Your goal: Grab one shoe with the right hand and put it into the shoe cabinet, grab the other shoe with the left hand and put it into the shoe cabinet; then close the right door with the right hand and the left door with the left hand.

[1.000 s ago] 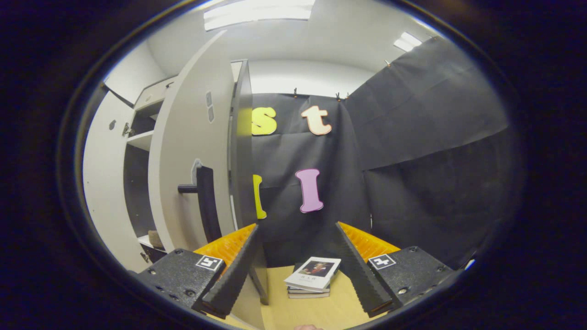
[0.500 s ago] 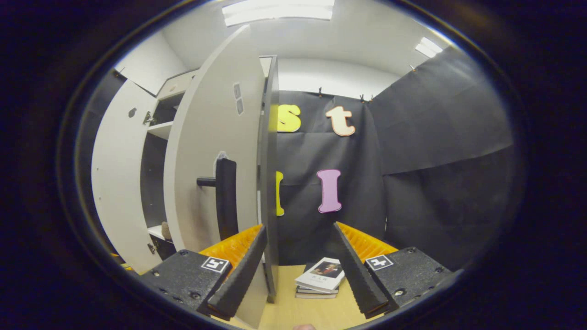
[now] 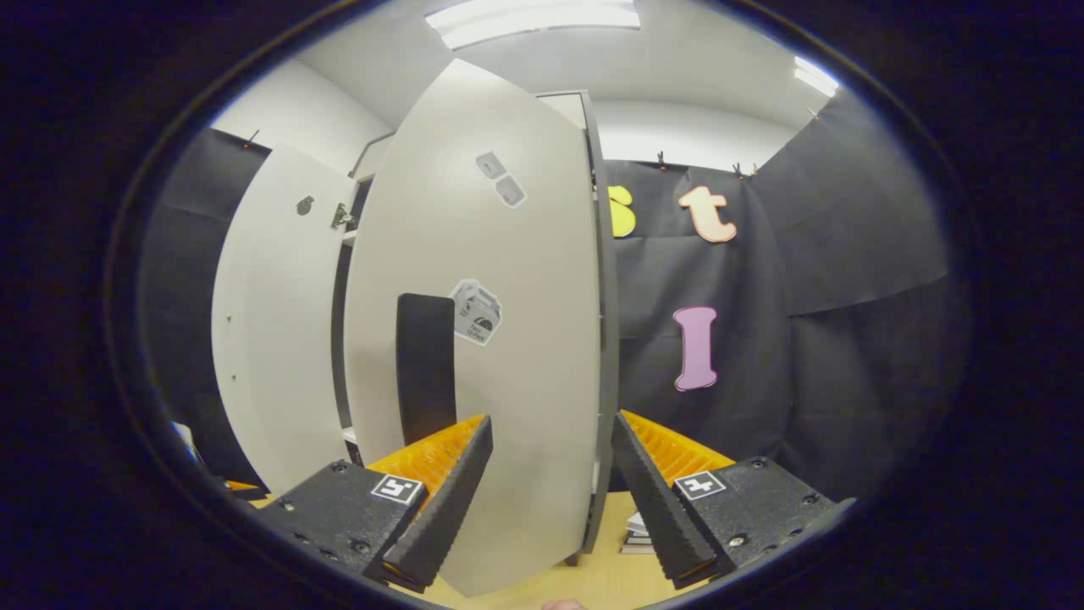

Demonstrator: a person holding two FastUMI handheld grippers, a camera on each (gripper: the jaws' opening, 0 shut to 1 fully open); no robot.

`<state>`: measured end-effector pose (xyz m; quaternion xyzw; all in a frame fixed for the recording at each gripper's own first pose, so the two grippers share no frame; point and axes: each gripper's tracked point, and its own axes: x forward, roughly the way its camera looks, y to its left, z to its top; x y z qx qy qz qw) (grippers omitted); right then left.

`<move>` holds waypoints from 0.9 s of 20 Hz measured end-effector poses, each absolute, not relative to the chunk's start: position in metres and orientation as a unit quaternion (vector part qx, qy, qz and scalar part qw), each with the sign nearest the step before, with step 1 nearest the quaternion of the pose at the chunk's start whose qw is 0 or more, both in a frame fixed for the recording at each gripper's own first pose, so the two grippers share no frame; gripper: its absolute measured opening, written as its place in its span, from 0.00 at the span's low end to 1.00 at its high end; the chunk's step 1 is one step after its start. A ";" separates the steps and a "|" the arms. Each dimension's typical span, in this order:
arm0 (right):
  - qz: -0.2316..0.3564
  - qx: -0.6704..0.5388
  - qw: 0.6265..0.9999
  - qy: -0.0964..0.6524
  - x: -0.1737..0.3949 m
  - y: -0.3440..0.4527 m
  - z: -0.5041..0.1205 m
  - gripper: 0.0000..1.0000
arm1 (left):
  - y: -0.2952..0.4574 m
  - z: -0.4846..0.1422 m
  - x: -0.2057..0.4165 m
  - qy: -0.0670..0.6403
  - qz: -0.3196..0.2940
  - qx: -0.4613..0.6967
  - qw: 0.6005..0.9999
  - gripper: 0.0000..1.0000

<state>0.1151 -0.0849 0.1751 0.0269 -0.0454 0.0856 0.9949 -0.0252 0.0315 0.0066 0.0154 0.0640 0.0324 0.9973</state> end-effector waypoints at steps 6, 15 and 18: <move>0.106 0.028 0.993 -0.054 0.162 -0.031 0.174 0.94 | 0.044 0.002 -0.036 0.075 0.052 0.018 0.996 0.88; 0.075 0.024 0.994 -0.072 0.124 -0.060 0.167 0.96 | 0.033 0.007 -0.035 0.072 0.040 0.014 0.997 0.88; 0.061 0.010 0.995 -0.080 0.098 -0.070 0.150 0.96 | 0.028 0.007 -0.034 0.070 0.031 0.012 0.997 0.88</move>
